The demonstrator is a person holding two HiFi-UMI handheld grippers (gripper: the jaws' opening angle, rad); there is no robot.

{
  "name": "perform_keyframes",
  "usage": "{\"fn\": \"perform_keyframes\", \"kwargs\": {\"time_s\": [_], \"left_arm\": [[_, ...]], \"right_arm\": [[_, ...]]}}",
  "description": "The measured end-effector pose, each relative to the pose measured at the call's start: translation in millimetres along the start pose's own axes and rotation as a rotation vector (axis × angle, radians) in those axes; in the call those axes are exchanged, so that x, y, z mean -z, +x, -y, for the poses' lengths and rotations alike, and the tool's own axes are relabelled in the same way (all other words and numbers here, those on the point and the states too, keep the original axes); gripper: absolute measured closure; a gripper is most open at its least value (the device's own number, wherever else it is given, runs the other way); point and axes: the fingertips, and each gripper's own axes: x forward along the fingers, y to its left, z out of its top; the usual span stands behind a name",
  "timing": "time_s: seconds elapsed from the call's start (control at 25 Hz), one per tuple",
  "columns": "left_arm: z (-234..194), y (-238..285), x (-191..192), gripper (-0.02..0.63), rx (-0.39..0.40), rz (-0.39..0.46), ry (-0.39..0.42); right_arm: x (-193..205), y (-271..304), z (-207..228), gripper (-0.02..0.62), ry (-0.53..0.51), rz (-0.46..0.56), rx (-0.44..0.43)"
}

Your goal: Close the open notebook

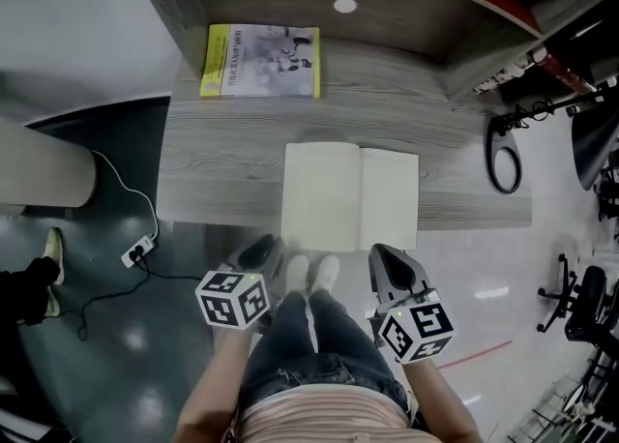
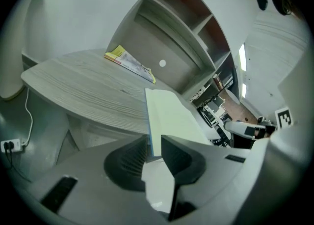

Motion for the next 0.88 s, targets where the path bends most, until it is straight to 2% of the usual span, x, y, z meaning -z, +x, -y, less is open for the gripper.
{"fn": "perform_keyframes", "kwargs": {"time_s": [0.6,0.88], "left_arm": [[-2.7,17.6,9.9,0.534,0.066,-0.117,-0.209],[-5.4,20.4,10.1,0.528,0.107,-0.158,-0.263]], "right_arm": [[3.2,13.6,-0.2,0.587,-0.008,-0.046,-0.021],[7.8,27.2,-7.5,0.588,-0.055,-0.119,-0.06]]}}
